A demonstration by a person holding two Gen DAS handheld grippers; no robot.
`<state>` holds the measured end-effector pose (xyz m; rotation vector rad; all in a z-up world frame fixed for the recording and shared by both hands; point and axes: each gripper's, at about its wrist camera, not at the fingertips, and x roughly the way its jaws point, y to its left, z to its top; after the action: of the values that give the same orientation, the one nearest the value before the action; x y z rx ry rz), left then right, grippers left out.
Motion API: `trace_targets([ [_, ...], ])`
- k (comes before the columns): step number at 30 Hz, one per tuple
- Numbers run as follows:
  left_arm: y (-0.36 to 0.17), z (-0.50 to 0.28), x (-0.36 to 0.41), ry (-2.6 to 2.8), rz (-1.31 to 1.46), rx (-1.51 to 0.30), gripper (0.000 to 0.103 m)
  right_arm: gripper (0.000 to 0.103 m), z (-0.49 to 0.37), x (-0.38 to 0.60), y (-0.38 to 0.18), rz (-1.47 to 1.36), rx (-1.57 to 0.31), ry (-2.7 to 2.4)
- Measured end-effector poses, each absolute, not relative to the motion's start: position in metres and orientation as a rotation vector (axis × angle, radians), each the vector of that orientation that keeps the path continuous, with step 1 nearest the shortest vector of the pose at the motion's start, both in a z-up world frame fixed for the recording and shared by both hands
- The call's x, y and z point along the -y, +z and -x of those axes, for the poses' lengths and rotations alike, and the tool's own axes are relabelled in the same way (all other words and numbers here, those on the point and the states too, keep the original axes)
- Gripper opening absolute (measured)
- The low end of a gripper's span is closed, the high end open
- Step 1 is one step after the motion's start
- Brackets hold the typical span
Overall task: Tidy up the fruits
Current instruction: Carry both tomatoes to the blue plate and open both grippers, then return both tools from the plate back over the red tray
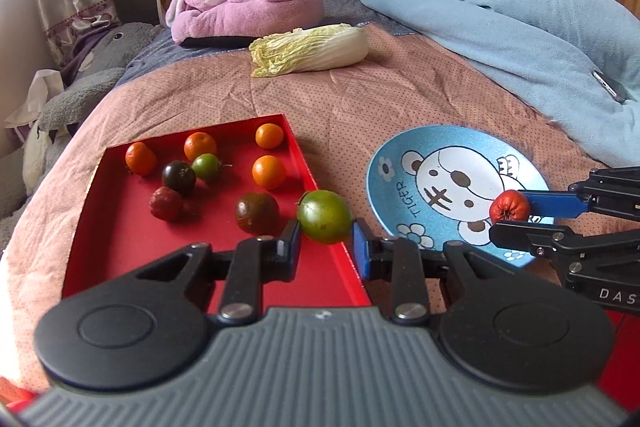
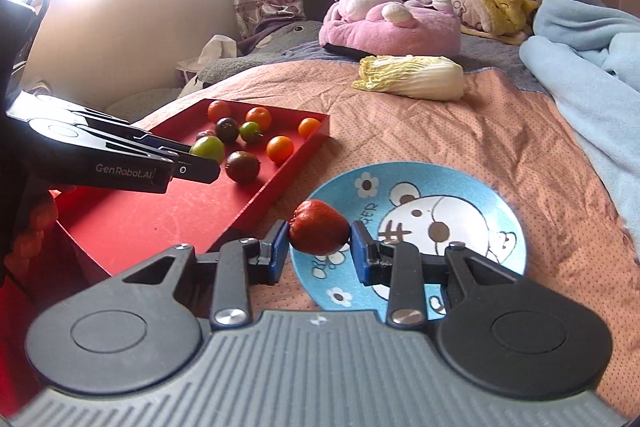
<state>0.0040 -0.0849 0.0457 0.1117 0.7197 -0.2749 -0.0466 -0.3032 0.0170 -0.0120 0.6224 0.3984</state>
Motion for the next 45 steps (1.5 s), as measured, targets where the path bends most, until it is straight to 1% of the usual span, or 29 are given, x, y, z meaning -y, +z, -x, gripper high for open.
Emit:
trace_targets([
  [11,0.022,-0.018,0.148,-0.373,-0.13,-0.772,0.031,0.039,0.001,0.353,-0.014,0.017,-0.651,0.268],
  [17,0.002,-0.025,0.167,-0.368,-0.123,-0.81,0.031,0.039,-0.01,0.365,-0.032,-0.025,-0.653,0.259],
  [23,-0.011,-0.026,0.174,-0.368,-0.164,-0.822,0.031,0.039,-0.023,0.369,-0.04,-0.043,-0.644,0.248],
  [37,-0.009,-0.019,0.179,-0.391,-0.183,-0.804,0.033,0.039,-0.034,0.364,-0.051,-0.013,-0.649,0.23],
  [39,-0.005,-0.016,0.178,-0.395,-0.186,-0.791,0.033,0.041,-0.033,0.365,-0.05,-0.013,-0.638,0.221],
  [41,-0.001,-0.014,0.178,-0.396,-0.184,-0.779,0.035,0.055,-0.03,0.367,-0.048,-0.023,-0.618,0.214],
  [44,0.006,-0.01,0.175,-0.401,-0.178,-0.76,0.035,0.067,-0.025,0.368,-0.044,-0.037,-0.581,0.219],
  [45,0.008,-0.009,0.174,-0.401,-0.175,-0.756,0.035,0.067,-0.024,0.368,-0.043,-0.031,-0.573,0.217],
])
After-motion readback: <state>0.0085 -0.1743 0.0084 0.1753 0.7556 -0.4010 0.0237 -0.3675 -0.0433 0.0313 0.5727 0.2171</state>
